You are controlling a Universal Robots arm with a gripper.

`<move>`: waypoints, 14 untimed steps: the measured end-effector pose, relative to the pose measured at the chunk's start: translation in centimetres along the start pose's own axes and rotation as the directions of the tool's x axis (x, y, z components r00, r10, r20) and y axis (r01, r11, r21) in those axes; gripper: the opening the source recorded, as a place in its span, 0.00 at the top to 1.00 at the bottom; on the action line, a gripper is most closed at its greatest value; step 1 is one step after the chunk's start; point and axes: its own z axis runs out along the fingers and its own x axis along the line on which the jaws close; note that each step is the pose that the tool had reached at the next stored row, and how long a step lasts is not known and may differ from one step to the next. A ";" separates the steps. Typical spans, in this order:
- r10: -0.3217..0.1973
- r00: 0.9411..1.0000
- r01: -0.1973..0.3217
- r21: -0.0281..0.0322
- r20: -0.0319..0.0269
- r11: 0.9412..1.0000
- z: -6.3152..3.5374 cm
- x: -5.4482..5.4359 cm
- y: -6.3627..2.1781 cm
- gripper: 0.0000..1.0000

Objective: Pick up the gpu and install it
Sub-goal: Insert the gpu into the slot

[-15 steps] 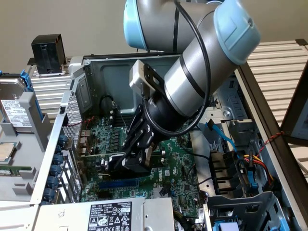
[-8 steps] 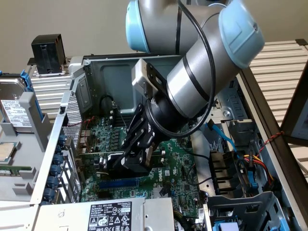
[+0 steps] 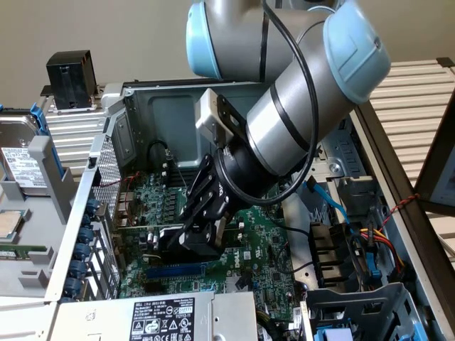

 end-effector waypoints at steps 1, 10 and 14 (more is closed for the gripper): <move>0.000 1.000 0.000 0.000 0.000 1.000 0.00 0.0 0.00 0.73; -0.004 1.000 0.004 -0.010 -0.004 1.000 0.39 -0.2 -0.42 0.73; -0.006 1.000 0.006 -0.012 -0.007 1.000 0.52 -0.3 -0.56 0.73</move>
